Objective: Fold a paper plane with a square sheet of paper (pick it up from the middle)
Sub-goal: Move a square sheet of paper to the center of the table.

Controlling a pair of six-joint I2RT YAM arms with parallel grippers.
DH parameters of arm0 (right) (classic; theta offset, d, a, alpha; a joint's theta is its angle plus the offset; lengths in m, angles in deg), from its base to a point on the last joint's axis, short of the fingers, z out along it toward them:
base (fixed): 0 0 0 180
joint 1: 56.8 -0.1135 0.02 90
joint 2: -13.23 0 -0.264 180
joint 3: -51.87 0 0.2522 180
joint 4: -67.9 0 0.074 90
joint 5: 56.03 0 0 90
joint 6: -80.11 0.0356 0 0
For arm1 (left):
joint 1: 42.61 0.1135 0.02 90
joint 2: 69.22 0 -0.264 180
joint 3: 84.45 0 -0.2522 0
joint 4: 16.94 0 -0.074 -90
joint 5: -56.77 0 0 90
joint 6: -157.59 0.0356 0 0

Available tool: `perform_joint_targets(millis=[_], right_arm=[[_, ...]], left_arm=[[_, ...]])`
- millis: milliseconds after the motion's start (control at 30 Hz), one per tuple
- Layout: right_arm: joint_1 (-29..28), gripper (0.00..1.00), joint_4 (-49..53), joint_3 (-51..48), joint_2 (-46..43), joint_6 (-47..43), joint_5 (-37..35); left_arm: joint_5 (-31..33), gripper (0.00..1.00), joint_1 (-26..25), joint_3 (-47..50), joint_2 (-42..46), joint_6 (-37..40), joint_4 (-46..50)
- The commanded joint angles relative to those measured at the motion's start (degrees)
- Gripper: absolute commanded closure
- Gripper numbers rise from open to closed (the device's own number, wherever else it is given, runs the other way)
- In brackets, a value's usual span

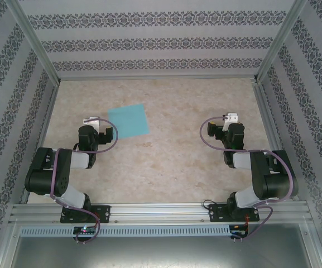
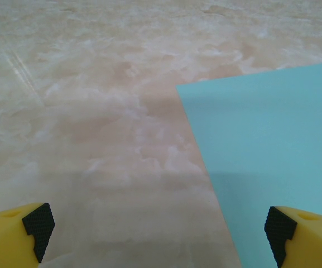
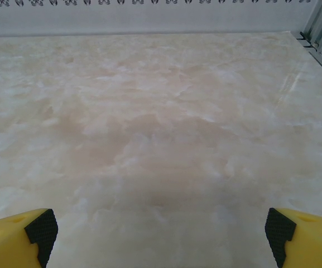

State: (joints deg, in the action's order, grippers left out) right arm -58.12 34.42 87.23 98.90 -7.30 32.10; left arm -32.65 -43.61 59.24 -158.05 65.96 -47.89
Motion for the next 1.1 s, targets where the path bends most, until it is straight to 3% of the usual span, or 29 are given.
perform_joint_targets(millis=[0, 400, 633, 767, 900, 1067], right_arm=[[0.4, 0.02, -2.2, 1.0, 0.5, -0.9, 0.0], [0.1, 0.02, -4.2, -0.8, -1.9, -1.7, 0.4], [-1.1, 0.02, 18.6, 5.1, -16.7, 2.2, -6.7], [-1.8, 0.02, 32.6, 12.0, -20.3, 10.5, -6.1], [-2.3, 0.02, 39.8, 18.6, -18.2, 18.5, -0.7], [-3.1, 0.02, 47.8, 28.1, -9.0, 28.6, 6.8]], left_arm=[[0.0, 0.00, 0.8, -1.2, -0.6, 1.0, -2.9], [1.8, 0.00, 0.8, -1.2, 0.3, 0.4, -2.3], [7.2, 0.00, 0.7, -11.1, 8.9, -3.6, 22.4], [3.5, 0.00, 0.8, -21.9, 8.9, -12.5, 40.3], [-3.0, 0.00, -0.7, -34.6, 2.6, -20.5, 56.4], [-9.4, 0.00, -5.1, -42.6, -4.6, -28.2, 61.3]])
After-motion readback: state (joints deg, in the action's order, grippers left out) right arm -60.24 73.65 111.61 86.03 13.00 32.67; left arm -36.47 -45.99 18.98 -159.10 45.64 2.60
